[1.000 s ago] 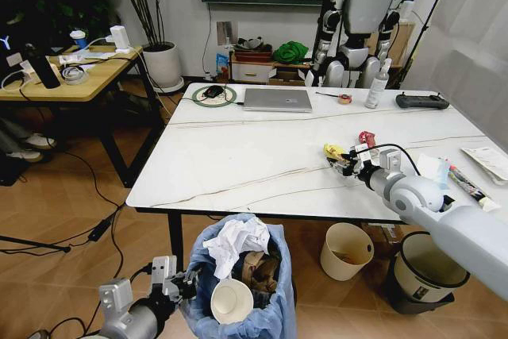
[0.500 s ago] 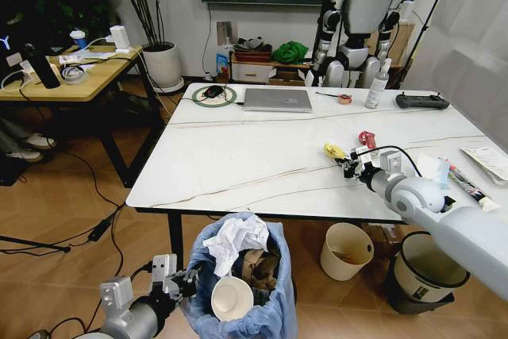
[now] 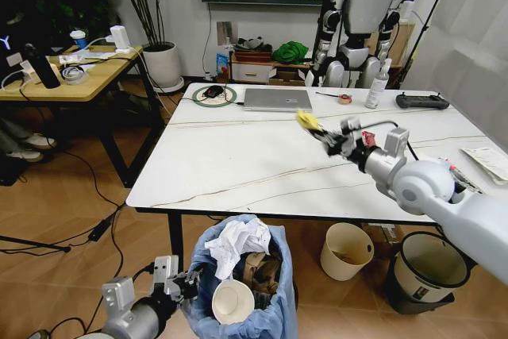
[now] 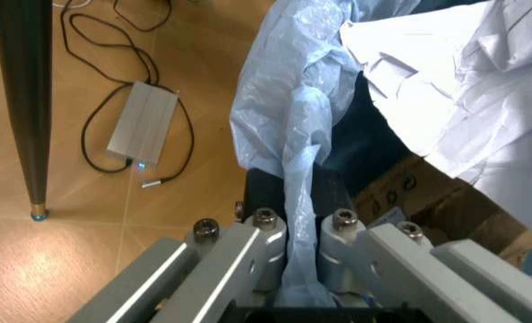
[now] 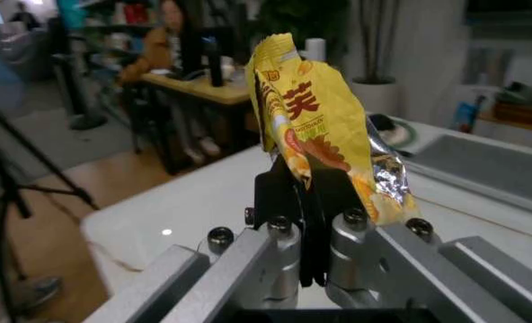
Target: Pick up the trash bin and place the trash from the table into it.
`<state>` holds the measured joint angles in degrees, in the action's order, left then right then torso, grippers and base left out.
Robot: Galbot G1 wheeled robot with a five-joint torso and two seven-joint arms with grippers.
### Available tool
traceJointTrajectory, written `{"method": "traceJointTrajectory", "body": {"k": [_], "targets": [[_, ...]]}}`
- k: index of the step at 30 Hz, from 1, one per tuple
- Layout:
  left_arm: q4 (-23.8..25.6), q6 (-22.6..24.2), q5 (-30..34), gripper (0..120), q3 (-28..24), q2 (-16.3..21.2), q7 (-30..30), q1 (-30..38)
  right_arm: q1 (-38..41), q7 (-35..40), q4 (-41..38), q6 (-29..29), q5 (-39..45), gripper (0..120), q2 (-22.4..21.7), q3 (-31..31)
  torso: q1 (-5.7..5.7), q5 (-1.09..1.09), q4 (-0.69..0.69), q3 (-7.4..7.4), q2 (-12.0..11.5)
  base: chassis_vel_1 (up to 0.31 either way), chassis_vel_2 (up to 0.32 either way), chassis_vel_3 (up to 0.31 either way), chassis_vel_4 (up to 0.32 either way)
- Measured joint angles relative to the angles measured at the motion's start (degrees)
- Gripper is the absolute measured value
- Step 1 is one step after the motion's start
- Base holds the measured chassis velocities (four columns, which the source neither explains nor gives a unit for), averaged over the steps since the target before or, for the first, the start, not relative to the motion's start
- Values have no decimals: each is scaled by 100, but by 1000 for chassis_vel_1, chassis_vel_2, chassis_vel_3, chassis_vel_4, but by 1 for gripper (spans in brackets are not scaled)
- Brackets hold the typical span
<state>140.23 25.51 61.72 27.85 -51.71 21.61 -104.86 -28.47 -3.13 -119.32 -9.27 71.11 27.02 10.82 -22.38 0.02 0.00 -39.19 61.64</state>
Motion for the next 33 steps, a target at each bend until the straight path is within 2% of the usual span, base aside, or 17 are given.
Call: {"method": "traceJointTrajectory", "body": {"k": [5, 10, 13, 21, 23, 33], "targets": [[35, 2, 55, 0, 19, 20, 12, 17, -74, -148, -1252, -60, 133, 0, -685, 289, 1, -2, 2, 1, 0, 0, 0, 0, 0], [64, 9, 61, 0, 18, -16, 16, 22, -158, -130, -1640, -208, -210, 0, -904, 764, 1, -3, 2, 0, 0, 0, 0, 0, 0], [109, 16, 60, 0, 27, -34, 17, -5, -176, -156, -1650, -240, -549, 0, -984, 1069, 0, -3, 1, 0, 0, 0, 0, 0, 0], [142, 29, 57, 0, 44, -86, 23, -8, -94, -211, -1643, -265, -760, 0, -1127, 1529, 0, -2, 1, 0, 0, 0, 0, 0, 0], [125, 40, 36, 0, 8, -144, 22, 14, -4, -197, -1689, -282, -1008, 0, -1055, 1951, 0, -2, 1, 0, 0, 0, 0, 0, 0], [195, 67, 2, 0, 25, -215, 28, -30, -122, -259, -1563, -325, -1364, 0, -1023, 2073, -1, -2, 1, 0, 0, 0, 0, 0, 0]]}}
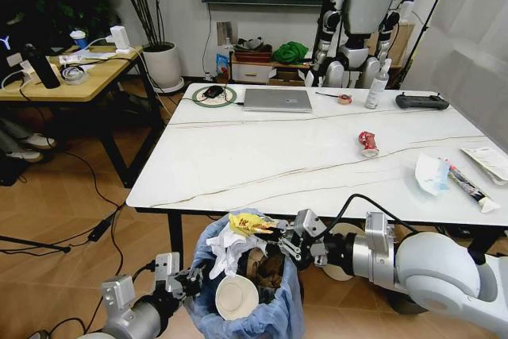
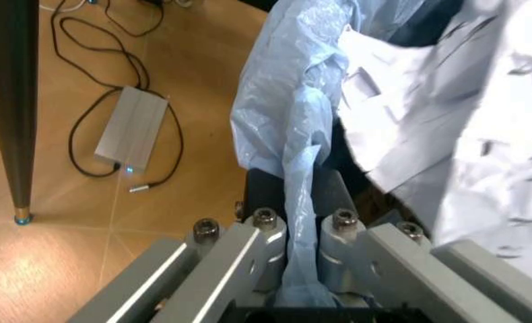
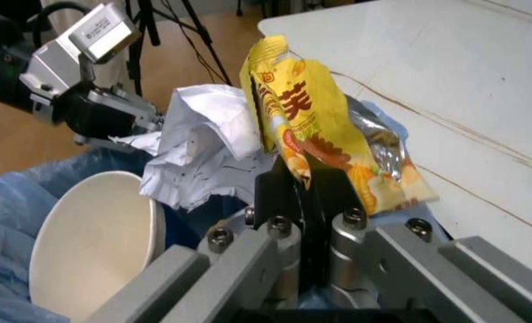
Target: Pick up the trash bin and place the trash from the table into it.
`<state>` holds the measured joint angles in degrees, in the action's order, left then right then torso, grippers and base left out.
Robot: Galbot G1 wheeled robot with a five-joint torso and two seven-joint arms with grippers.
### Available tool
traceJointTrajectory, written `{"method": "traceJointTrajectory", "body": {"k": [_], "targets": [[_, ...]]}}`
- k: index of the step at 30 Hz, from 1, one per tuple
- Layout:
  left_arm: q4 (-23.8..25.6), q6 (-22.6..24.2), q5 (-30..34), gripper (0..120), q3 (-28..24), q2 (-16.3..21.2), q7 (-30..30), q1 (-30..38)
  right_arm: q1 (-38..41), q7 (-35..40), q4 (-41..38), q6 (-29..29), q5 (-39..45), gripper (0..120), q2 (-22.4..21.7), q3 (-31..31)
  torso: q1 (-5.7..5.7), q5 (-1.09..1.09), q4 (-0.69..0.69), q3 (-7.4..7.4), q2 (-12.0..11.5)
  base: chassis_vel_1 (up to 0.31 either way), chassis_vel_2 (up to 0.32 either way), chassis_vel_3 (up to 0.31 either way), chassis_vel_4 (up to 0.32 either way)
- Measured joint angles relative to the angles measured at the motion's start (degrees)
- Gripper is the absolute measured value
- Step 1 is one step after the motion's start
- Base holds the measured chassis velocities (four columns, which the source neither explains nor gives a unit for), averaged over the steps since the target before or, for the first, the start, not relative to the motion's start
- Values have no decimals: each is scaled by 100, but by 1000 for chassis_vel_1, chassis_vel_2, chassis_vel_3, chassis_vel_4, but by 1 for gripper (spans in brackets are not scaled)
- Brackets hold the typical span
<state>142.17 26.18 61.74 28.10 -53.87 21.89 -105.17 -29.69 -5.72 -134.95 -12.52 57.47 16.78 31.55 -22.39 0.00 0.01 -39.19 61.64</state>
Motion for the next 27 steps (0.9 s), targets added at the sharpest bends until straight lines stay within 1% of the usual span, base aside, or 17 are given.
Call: {"method": "traceJointTrajectory", "body": {"k": [5, 12, 15, 27], "targets": [[28, 16, 1, 0, 27, -21, 25, -26, -6, -19, 68, -3, -48, 0, 41, 12, 0, 0, -1, 0, -1, 0, 0, 0, 0], [33, 18, -17, 0, 43, -26, 23, -35, -34, -182, 41, 71, -85, 0, -17, -116, 0, 0, 0, 0, -1, 0, 0, 0, 0], [1, 18, -28, 0, 24, -35, 23, -1, -37, -439, -140, 213, -89, 0, -121, -217, 0, 1, 0, 0, -1, 0, 0, 0, 0], [8, 18, -14, 0, 46, 4, 21, 5, -144, -742, -505, 423, -57, 0, -241, -242, 0, 1, 0, 0, -1, 0, 0, 0, 0]]}}
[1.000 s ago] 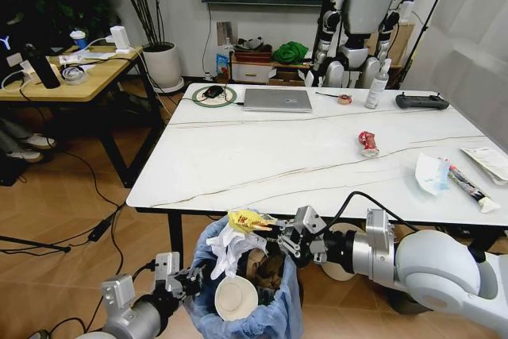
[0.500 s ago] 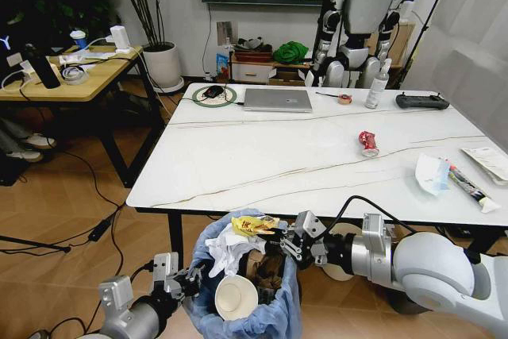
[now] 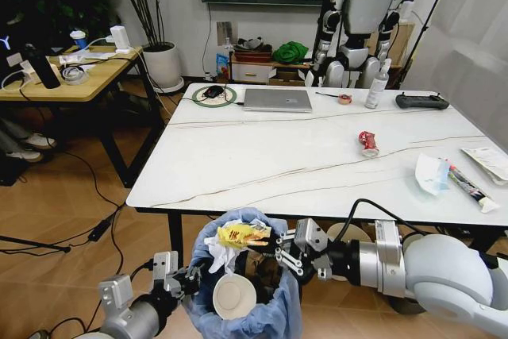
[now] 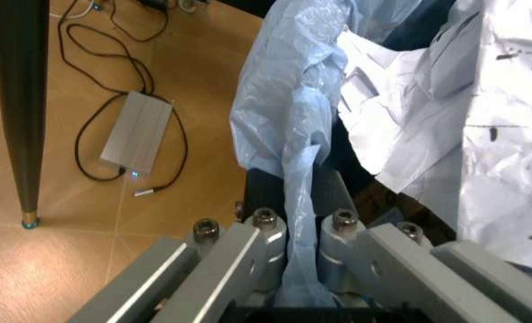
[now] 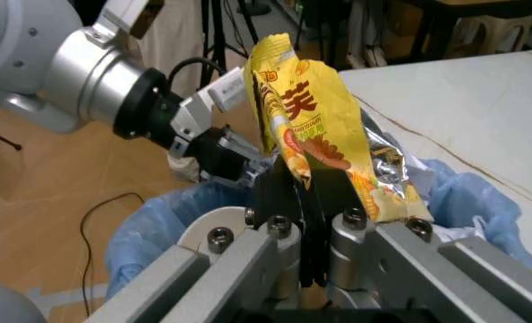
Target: Pick up the trash bin and place the trash from the table into it.
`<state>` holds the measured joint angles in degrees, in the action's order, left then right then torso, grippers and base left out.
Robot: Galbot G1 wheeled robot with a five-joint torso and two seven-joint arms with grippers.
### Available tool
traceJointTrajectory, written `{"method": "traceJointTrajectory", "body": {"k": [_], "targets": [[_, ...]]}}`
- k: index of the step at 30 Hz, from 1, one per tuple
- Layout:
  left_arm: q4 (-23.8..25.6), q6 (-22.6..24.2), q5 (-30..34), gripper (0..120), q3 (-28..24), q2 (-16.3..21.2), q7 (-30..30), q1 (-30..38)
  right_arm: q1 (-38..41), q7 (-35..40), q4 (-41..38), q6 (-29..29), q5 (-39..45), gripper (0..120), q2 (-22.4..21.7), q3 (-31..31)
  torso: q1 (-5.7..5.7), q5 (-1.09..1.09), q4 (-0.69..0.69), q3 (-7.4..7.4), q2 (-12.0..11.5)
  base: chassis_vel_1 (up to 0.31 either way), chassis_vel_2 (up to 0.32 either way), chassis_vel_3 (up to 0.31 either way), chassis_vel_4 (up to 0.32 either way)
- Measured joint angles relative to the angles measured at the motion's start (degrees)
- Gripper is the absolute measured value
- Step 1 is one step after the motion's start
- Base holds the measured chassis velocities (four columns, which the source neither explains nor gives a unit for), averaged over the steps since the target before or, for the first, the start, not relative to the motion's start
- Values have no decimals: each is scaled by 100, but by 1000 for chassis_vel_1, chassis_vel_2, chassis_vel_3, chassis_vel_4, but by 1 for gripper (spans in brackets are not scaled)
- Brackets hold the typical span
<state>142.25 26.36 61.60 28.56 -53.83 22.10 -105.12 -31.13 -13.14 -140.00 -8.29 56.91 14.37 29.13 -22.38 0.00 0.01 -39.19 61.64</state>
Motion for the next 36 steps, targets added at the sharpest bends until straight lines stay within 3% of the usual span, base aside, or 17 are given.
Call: {"method": "traceJointTrajectory", "body": {"k": [7, 26, 32, 36], "targets": [[0, 0, 71, 0, 5, 18, 2, 53, 21, -56, 84, 55, -47, 6, 18, 37, 0, 0, 0, 0, 0, 0, 0, 0, 0], [-76, -2, 125, 0, -2, 42, 10, 101, 31, -14, 340, 151, 6, 72, 151, -175, 0, 0, 1, 0, 0, 0, 0, 0, 0], [-94, -9, 40, 0, -8, -35, 9, 30, 402, 1211, 630, 196, 461, 97, 767, -772, 0, 0, -2, 0, 0, 0, 0, 0, 0], [-95, -12, 19, 0, -5, -40, 4, 9, 290, 1958, 898, 194, 448, 100, 1004, -1129, 0, 0, -2, -1, 0, 0, 0, 0, 0]]}}
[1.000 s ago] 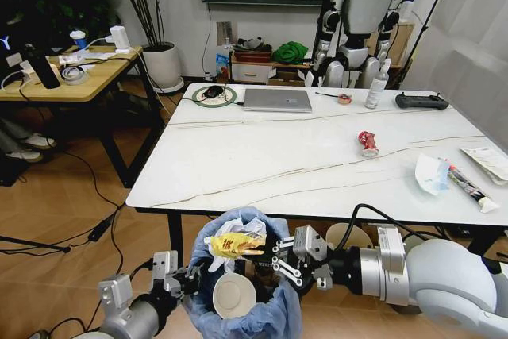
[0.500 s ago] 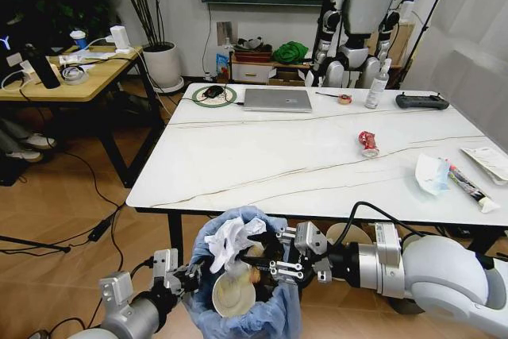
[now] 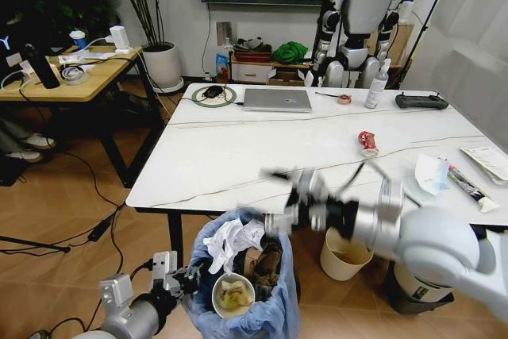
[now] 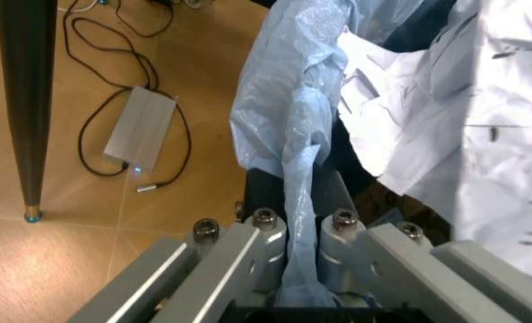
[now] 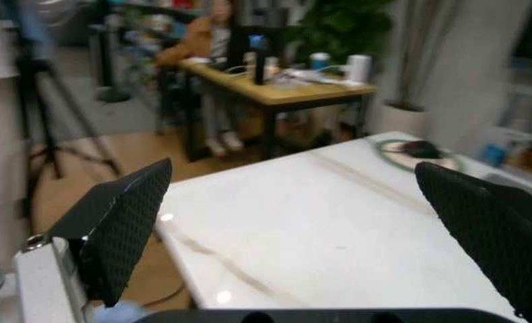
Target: Pick up the trash bin and place the trash from the table into it.
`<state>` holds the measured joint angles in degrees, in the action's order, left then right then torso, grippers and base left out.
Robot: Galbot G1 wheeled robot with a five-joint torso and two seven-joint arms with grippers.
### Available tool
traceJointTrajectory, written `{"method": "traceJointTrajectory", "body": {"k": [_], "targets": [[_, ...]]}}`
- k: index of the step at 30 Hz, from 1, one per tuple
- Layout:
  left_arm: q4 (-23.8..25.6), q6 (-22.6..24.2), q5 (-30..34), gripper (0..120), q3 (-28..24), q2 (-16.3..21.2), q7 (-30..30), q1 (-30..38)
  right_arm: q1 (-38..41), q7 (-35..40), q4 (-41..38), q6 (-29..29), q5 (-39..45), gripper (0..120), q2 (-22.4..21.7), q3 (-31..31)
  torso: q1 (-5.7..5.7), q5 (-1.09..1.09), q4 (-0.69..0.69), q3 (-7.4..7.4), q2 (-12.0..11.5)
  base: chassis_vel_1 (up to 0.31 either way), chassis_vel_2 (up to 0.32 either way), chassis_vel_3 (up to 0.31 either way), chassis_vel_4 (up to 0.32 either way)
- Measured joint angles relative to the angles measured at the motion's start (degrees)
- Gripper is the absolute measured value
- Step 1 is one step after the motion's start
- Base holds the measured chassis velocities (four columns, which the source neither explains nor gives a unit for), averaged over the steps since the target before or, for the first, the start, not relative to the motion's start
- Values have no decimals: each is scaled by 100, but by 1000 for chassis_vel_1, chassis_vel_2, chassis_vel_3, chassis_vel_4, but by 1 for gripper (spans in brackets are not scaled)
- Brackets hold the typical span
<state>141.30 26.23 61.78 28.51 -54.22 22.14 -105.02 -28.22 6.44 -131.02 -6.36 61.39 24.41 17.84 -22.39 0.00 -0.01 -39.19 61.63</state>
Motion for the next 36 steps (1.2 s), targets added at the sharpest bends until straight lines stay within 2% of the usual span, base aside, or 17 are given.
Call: {"method": "traceJointTrajectory", "body": {"k": [5, 9, 11, 13, 18, 25, 29, 36], "targets": [[8, -5, -5, 0, 19, 12, -6, -3, -129, 578, 373, 28, -23, 100, 159, -349, 0, 0, 2, 0, 0, 0, 0, 0, 0], [26, -8, -28, 0, 30, -20, -12, -11, -430, 989, 816, 83, 171, 100, 392, -944, 0, 0, 1, 0, 0, 0, 0, 0, 0], [28, -12, -64, 0, 31, -42, -18, -22, -755, 979, 1115, 190, 218, 100, 559, -1437, 0, 0, 0, 0, 0, 0, 0, 0, 0], [33, -13, -79, 0, 32, -51, -22, -31, -934, 917, 1273, 265, 205, 100, 634, -1646, 0, -1, 0, 0, 0, 0, 0, 0, 0], [43, -22, -139, 0, 34, -89, -41, -63, -2093, 325, 1945, 783, -216, 100, 998, -2608, 0, -3, 3, 0, 0, 0, 0, 0, 0], [44, -24, -174, 0, 19, -113, -48, -71, -2443, 665, 2296, 778, -381, 100, 1367, -2701, 0, 0, 3, 0, 0, 0, 0, 0, 0], [86, -24, -187, 0, 51, -119, -52, -145, -2028, 1425, 2624, -105, -267, 100, 1724, -2527, 0, 1, 0, 0, 0, 0, 0, 0, 0], [110, -26, -193, 0, 120, -129, -58, -211, -1653, 1425, 3533, -416, -314, 100, 2010, -2455, 0, -1, 0, 0, 0, 0, 0, 0, 0]]}}
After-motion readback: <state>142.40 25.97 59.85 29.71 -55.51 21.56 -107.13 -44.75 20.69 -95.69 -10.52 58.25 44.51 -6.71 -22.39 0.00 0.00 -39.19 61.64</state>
